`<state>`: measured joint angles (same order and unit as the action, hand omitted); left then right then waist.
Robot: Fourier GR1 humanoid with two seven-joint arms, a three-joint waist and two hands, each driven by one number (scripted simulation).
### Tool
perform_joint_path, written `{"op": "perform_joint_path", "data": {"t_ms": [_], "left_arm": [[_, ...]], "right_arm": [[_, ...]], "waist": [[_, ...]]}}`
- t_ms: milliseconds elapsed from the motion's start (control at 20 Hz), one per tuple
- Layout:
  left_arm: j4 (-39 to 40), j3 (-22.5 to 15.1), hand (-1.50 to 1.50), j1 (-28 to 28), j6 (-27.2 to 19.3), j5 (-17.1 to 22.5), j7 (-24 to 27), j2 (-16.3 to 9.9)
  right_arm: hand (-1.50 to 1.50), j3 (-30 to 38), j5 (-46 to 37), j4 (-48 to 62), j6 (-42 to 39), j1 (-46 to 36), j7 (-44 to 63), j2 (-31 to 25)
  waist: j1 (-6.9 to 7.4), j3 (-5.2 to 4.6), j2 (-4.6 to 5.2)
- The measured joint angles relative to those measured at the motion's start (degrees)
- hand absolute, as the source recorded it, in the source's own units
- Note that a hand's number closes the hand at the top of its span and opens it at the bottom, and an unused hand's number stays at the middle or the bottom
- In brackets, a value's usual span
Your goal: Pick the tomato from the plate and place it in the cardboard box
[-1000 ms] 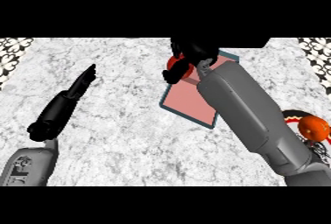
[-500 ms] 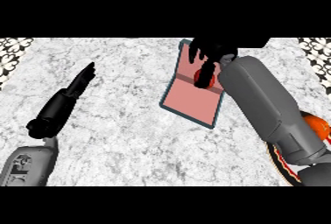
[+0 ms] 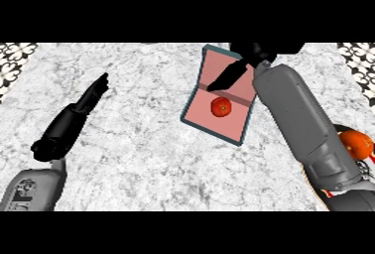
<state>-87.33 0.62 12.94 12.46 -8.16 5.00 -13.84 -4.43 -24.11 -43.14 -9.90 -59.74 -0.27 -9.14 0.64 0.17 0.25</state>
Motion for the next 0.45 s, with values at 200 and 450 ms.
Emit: {"op": "perform_joint_path", "data": {"t_ms": [200, 450], "left_arm": [[-0.4, 0.7, 0.00, 0.3, 0.4, 0.6, -0.4, -0.5], [-0.3, 0.2, 0.00, 0.9, 0.7, 0.3, -0.8, -0.1]], "right_arm": [[-1.50, 10.3, 9.4, 0.1, 3.2, 0.7, -0.7, 1.7], [-1.50, 18.9, 16.0, 4.1, 5.0, -0.6, -1.9, -0.5]], "waist": [[-0.04, -0.01, 0.05], [0.38, -0.10, 0.23]]}}
